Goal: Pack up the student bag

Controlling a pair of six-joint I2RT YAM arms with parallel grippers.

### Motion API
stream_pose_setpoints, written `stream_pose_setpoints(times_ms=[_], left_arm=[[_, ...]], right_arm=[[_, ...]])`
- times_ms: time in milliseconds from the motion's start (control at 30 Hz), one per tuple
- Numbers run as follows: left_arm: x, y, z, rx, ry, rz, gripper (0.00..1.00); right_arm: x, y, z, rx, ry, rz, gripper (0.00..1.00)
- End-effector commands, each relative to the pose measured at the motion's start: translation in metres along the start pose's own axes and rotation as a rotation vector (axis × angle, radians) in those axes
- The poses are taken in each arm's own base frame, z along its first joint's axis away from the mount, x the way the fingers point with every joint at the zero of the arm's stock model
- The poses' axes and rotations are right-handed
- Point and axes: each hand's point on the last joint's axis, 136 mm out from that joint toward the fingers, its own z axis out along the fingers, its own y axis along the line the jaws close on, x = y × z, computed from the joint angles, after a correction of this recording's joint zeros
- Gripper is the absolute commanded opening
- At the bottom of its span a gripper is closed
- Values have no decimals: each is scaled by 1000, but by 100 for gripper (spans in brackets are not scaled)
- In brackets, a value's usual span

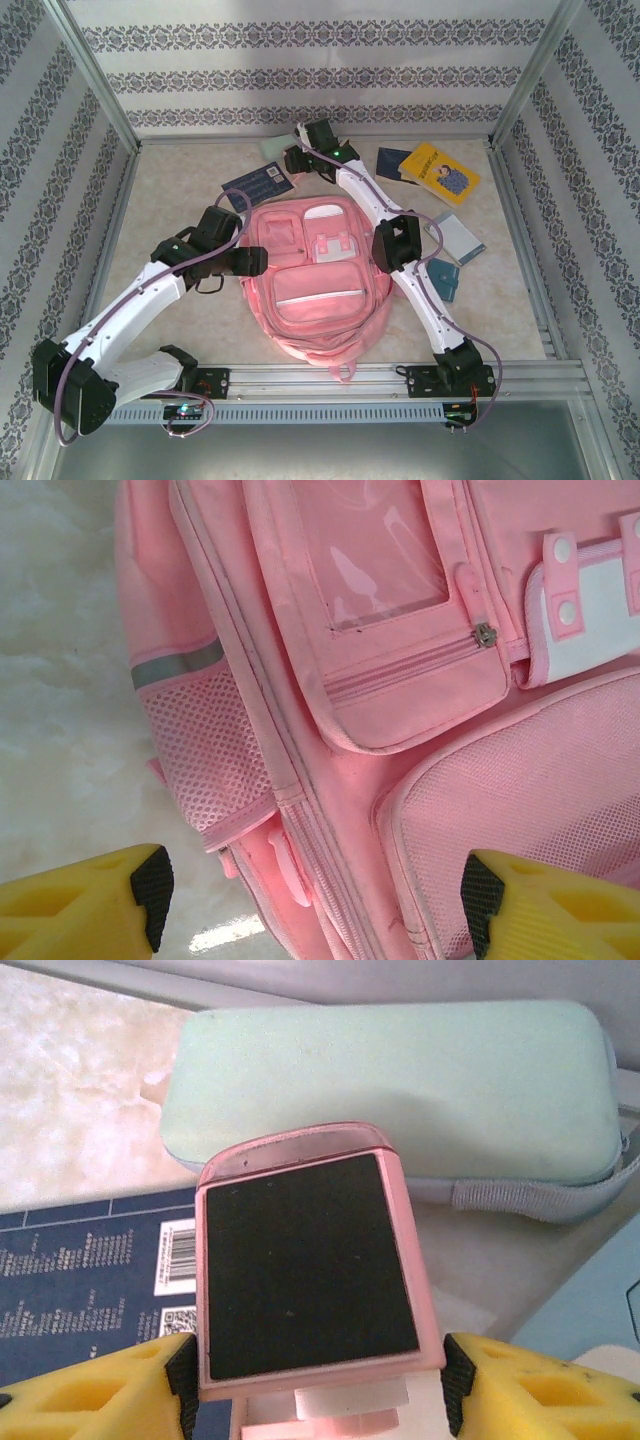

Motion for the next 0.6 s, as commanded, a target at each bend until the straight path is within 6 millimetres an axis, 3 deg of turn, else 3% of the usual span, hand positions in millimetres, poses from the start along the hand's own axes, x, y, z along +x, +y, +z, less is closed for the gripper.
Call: stream_pose_setpoints(times_ms=[0, 167, 267, 433, 567], left_arm=[[-1, 0, 4, 20, 1, -10, 77], [-4, 3, 3, 13, -8, -14, 77], [-18, 5, 0, 12, -47, -55, 77], [-73, 3, 6, 90, -109, -261, 73], [-139, -1, 28, 122, -175, -348, 74]], right_arm=[[-19, 8, -1, -49, -72, 17, 63], [-14, 25, -6, -94, -40, -38, 65], [-17, 37, -21, -123, -21, -50, 72], [-56, 36, -68, -185, -109, 26, 69], [-84, 31, -92, -257, -167, 105, 75]])
